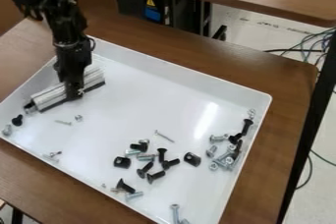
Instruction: Sweep into pile
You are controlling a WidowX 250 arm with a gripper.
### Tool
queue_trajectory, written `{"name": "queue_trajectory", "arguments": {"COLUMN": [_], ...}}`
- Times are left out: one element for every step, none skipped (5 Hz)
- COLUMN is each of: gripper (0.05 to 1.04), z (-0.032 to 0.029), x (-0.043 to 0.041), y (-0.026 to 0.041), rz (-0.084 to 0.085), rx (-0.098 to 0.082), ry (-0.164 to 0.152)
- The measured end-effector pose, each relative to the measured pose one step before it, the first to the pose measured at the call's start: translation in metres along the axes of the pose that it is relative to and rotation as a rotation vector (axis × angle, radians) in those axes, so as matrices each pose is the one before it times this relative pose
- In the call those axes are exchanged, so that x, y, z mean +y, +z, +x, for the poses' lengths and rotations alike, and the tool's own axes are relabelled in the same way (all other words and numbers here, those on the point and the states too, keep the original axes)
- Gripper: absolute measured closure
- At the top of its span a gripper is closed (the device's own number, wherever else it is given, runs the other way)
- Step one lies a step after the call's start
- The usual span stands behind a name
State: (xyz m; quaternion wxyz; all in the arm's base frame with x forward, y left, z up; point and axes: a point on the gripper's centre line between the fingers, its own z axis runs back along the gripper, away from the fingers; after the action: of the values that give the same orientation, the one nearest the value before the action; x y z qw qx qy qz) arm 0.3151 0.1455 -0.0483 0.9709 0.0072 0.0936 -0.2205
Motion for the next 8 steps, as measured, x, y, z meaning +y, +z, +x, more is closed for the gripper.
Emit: {"name": "queue_trajectory", "arguments": {"gripper": [0.721,0.721,0.721,0.721,0.721,0.721,0.721,0.721], "z": [0.00014,0.00615,0.0158,0.02057,0.01495,0.00526,0.00109,-0.00858], "x": [-0.02335,-0.03226,-0.03423,-0.04988,-0.03872,-0.04396,-0.05335,-0.04002], "y": [-0.00184,-0.00362,-0.00182,-0.00547,-0.00423,-0.00626,-0.00481,-0.00595], "rz": [-0.0247,-0.0284,-0.0708,-0.0105,0.004,-0.0024,-0.049,-0.0396], "rx": [-0.0143,0.0164,-0.0246,-0.036,-0.0546,-0.0031,-0.0127,0.0096], "ry": [0.0865,0.0896,0.0716,-0.0142,-0.0055,-0.0283,0.0491,0.0296]}}
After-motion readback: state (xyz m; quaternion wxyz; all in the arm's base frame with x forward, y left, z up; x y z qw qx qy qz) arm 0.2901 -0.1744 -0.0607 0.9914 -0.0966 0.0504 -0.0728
